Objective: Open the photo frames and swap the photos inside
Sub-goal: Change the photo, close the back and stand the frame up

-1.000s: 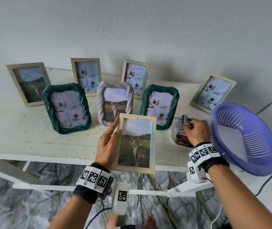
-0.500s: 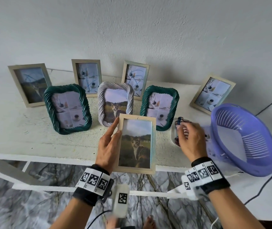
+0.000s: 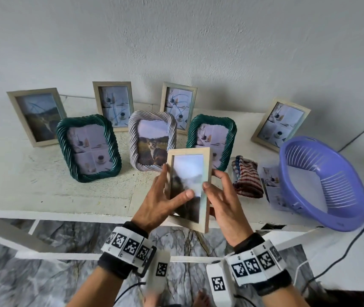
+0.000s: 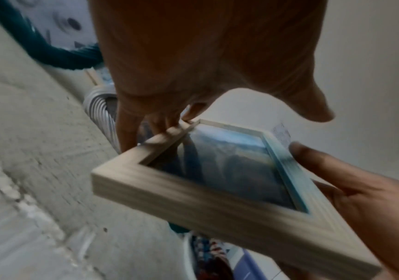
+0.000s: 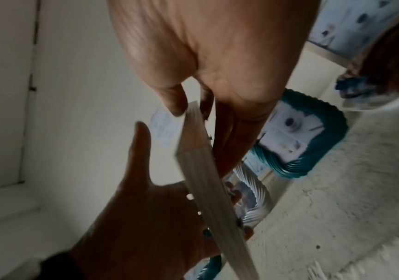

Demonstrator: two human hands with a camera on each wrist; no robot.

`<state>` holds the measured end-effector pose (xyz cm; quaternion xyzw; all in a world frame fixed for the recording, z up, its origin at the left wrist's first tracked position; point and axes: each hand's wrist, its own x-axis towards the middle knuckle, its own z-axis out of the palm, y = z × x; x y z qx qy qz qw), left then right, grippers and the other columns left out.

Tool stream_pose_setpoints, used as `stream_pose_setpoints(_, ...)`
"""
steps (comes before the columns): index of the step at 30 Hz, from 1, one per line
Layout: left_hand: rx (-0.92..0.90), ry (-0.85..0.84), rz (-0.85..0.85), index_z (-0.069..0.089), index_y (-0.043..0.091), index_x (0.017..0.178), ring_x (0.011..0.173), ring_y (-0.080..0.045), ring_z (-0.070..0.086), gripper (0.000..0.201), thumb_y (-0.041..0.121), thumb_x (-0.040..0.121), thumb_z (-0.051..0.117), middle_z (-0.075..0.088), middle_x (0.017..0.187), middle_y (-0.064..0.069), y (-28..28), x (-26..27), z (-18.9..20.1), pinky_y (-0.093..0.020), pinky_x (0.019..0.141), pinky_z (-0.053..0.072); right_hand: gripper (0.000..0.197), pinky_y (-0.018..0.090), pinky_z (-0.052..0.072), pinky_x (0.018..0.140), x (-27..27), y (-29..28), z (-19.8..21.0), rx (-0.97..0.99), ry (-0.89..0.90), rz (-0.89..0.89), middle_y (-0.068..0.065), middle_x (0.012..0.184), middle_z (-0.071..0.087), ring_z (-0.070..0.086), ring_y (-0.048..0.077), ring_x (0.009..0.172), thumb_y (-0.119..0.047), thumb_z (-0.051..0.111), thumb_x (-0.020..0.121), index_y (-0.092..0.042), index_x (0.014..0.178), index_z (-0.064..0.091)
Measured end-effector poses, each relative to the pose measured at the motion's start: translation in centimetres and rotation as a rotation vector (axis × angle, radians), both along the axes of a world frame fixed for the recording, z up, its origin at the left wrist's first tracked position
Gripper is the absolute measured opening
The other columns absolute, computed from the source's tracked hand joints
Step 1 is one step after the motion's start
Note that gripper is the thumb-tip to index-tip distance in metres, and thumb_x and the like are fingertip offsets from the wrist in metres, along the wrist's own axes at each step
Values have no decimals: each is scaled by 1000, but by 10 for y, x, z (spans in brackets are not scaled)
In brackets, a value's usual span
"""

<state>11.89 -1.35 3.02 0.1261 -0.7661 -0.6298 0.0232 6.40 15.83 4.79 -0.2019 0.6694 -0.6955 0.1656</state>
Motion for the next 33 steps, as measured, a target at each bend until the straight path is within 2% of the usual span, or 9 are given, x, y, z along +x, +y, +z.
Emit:
stream_pose_setpoints(3,185,59,-59,11,33,154,119,12,50,135,88,44,67,49,137,17,6,-1,8,-18,97,45,29,41,56,87,7,-7,4,-12,74,89,2,117,68,66,21,107,-24,41,101,-14,125,54)
stream_pose_setpoints(7,421,44,-45,39,15,146,130,-23,52,109,75,61,71,55,140,-9,2,-2,7,-53,110,37,29,36,57,83,7,-14,6,118,253,145,-6,115,66,65,19,101,-6,52,97,-17,124,58)
stream_pose_setpoints(11,471,82,-31,51,5,132,121,-28,59,100,73,62,71,64,126,-14,4,-1,15,-43,97,50,37,37,56,80,6,-19,8,161,234,147,-7,113,64,65,18,96,-17,68,90,-21,124,55)
stream_pose_setpoints(14,428,77,-7,55,11,126,110,-22,66,96,75,57,73,69,118,-8,3,-2,17,-33,79,55,33,42,56,79,3,-20,8,167,242,99,-5,104,68,67,19,89,-24,71,88,-24,118,57)
stream_pose_setpoints(17,395,29,-5,56,26,123,87,-18,67,76,68,60,70,73,103,4,2,-1,18,-34,66,52,35,30,53,78,-1,-16,9,306,404,61,-11,99,68,64,13,88,-36,69,82,-28,115,59)
stream_pose_setpoints(20,354,22,0,51,24,133,104,-16,65,81,64,64,63,70,107,12,-2,-1,18,-37,77,53,32,20,48,71,-6,-12,11,434,632,-38,-11,93,59,56,5,81,-40,63,80,-27,109,66)
stream_pose_setpoints(25,297,-6,9,37,25,148,114,-2,60,105,70,57,66,57,136,5,-4,-5,19,-33,93,49,17,28,49,51,-3,-13,15,761,911,-186,-6,67,68,61,13,55,-33,62,88,-28,102,70)
stream_pose_setpoints(29,174,4,11,18,31,154,123,-1,53,129,82,48,70,47,147,6,-4,-6,26,-35,105,43,18,37,55,55,1,-16,14,481,571,-151,-1,72,72,67,13,58,-30,56,95,-24,104,70)
stream_pose_setpoints(33,66,78,52,14,41,153,139,-10,36,124,94,48,57,30,158,5,-9,-3,32,-46,114,32,51,51,55,83,-7,-10,31,220,36,-30,18,97,72,69,35,92,-62,41,93,-24,106,73)
